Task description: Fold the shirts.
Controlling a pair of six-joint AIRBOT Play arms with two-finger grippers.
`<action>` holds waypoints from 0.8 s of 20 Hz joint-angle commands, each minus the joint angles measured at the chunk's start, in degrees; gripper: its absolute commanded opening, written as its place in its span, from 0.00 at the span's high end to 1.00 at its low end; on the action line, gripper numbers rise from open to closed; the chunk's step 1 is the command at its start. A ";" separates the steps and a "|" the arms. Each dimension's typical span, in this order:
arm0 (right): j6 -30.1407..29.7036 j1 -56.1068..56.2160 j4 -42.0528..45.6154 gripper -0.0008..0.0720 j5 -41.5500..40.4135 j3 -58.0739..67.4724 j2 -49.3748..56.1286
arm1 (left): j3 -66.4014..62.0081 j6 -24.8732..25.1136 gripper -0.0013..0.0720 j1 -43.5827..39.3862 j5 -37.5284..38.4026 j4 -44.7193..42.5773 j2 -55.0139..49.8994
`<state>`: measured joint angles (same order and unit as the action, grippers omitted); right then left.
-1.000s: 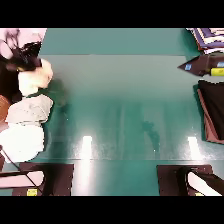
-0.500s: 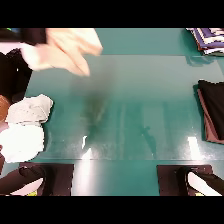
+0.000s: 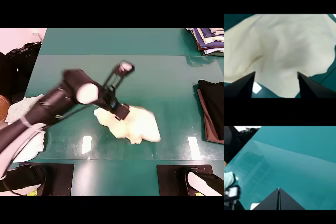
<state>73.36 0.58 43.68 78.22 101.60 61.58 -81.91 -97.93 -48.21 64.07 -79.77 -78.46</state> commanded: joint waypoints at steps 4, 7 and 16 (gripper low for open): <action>0.00 0.02 0.02 0.97 4.92 0.13 0.00 | 1.75 0.85 0.14 10.36 -2.91 1.38 -2.91; 0.00 0.02 0.02 0.97 6.38 0.13 0.07 | 1.92 4.59 0.14 19.74 -0.72 5.55 -4.68; 0.04 0.02 -0.02 0.97 6.91 0.13 0.07 | 2.08 22.32 0.14 23.30 -0.55 26.12 -18.78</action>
<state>73.36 0.58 43.70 84.60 101.67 61.63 -79.85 -79.77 -25.26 64.66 -58.67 -93.62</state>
